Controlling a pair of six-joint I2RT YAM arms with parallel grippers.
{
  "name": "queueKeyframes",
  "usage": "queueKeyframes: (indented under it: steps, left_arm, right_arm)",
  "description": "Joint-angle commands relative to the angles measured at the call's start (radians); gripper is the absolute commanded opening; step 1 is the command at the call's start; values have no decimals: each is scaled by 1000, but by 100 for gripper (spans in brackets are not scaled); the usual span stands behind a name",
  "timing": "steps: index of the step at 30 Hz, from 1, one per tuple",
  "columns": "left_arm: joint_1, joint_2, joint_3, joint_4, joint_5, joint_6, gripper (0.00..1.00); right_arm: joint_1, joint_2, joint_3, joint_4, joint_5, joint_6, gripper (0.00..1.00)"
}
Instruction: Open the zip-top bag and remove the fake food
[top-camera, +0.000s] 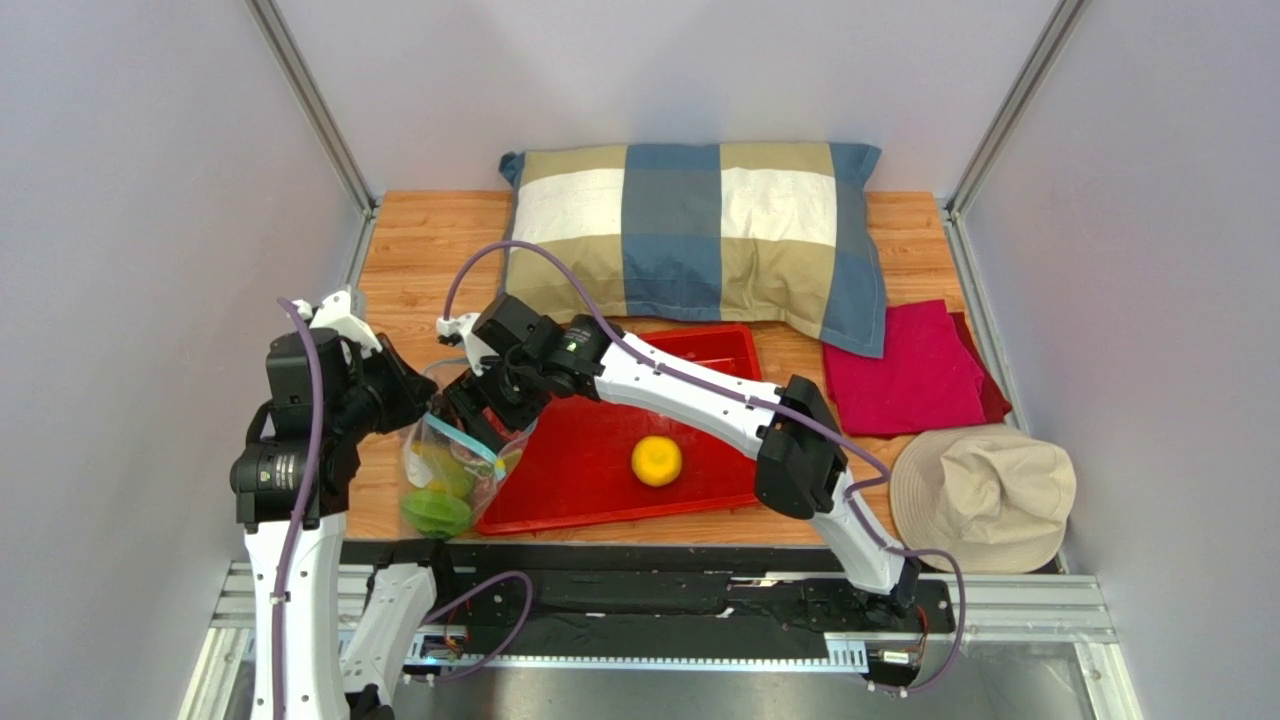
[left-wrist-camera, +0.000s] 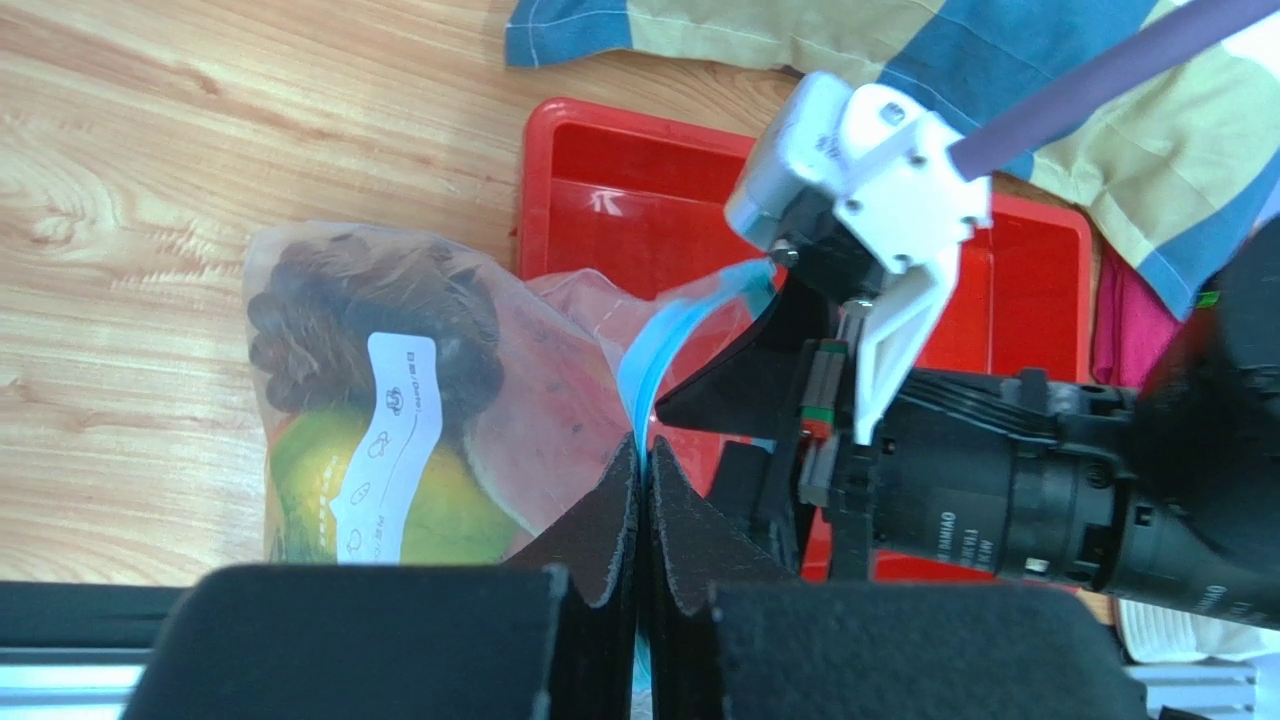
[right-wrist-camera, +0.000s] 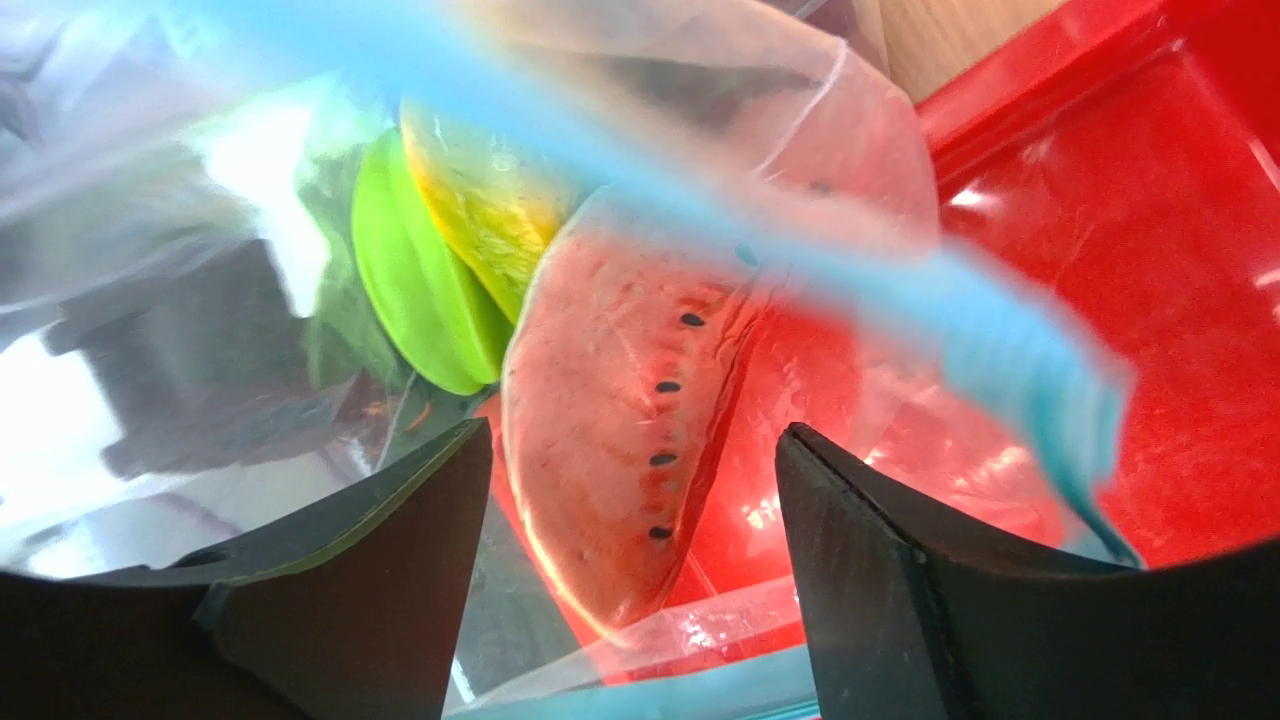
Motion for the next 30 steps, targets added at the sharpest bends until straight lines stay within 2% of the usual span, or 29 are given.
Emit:
queueKeyframes:
  steps: [1,7,10,11,12,14,20,25,26,28,30]
  left_arm:
    - [1,7,27,57,-6,-24,0]
    - [0,17,-2,97,38,-44,0]
    - [1,13,-20,101,49,-47,0]
    - [1,11,-25,101,49,-48,0]
    - [1,7,-29,101,50,-48,0]
    - [1,2,-42,100,49,-50,0]
    - [1,-15,-65,98,58,-59,0]
    - [1,-27,-71,94,60,-62,0]
    - [1,-33,-72,94,63,-60,0]
    - [1,-39,-74,91,63,-54,0]
    - [1,-49,-72,78,61,-45,0]
  right_arm:
    - [1,33,35,-57,26,61,75]
    - [-1,29,-25,-62,3,92,79]
    - [-1,33,-54,-22,-75,128,73]
    - [-1,34,-62,13,-130,142,64]
    - [-2,37,-72,31,-155,162,61]
    - [-7,40,-97,105,-237,249,60]
    - [-13,43,-152,237,-323,381,58]
    - [-16,66,-183,372,-408,556,41]
    - [-19,69,-184,390,-428,582,32]
    - [-18,74,-169,423,-439,642,21]
    - [-18,83,-149,430,-448,665,13]
